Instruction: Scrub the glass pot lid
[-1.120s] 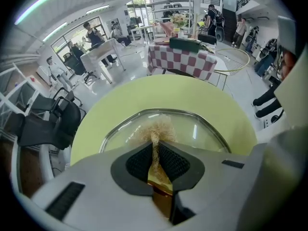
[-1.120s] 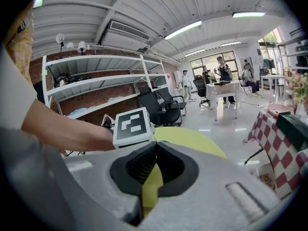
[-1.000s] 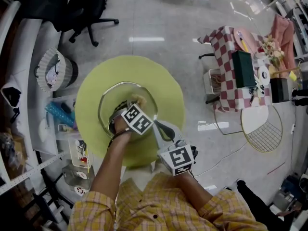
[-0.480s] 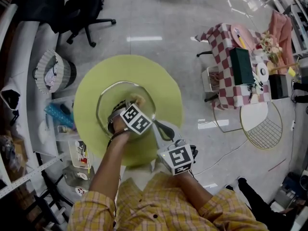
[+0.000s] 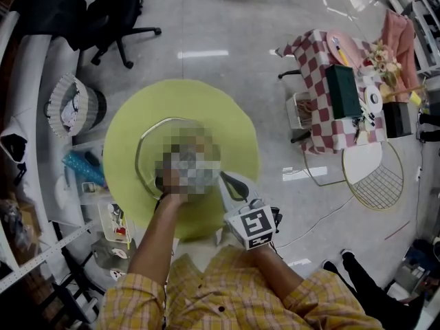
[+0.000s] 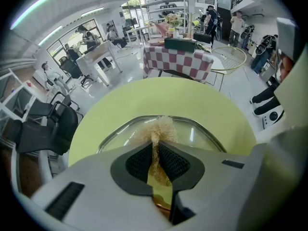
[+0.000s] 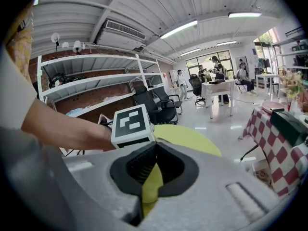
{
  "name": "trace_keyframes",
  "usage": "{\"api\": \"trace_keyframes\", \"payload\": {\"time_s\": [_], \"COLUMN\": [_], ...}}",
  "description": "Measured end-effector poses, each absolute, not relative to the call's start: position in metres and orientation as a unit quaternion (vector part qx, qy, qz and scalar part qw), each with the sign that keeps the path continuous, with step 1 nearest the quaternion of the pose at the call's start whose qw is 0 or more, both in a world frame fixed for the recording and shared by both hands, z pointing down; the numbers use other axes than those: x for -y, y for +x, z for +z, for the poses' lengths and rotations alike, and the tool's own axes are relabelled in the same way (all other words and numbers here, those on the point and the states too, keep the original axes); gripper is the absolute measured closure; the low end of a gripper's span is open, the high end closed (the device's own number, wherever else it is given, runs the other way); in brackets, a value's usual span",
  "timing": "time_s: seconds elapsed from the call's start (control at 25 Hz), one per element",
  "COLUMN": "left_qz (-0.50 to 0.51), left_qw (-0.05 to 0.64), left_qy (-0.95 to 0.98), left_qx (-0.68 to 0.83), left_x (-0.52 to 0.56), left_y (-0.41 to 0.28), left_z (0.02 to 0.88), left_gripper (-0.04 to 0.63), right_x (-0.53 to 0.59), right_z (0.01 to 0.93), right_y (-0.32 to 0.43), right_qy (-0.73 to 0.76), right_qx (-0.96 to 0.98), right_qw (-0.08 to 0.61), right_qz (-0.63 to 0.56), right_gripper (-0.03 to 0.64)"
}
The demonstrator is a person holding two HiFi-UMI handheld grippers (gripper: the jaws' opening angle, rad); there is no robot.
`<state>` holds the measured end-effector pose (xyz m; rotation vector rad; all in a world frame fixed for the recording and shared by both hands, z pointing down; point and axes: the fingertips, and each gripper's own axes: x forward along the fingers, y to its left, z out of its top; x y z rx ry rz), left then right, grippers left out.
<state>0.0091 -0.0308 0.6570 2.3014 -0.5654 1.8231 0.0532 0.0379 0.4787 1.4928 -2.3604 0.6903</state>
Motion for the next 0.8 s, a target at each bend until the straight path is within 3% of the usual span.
{"api": "trace_keyframes", "payload": {"time_s": [0.36, 0.8], "left_qz": [0.604, 0.573], "left_qw": [0.097, 0.179], "left_qy": [0.769, 0.767], "left_qx": [0.187, 0.227], "left_x": [0.034, 0.037], "left_y": [0.021, 0.04], "left_z": [0.658, 0.658], "left_gripper": [0.557, 0.557], "right_x": [-0.034, -0.029], "right_z": [0.483, 0.489], "right_y": [0.059, 0.071], "right_qy": [0.521, 0.526], "right_qx": [0.807, 0.801], "right_qw": [0.136, 0.138], "right_qz": [0.243, 0.252], "right_gripper": [0.618, 0.62]}}
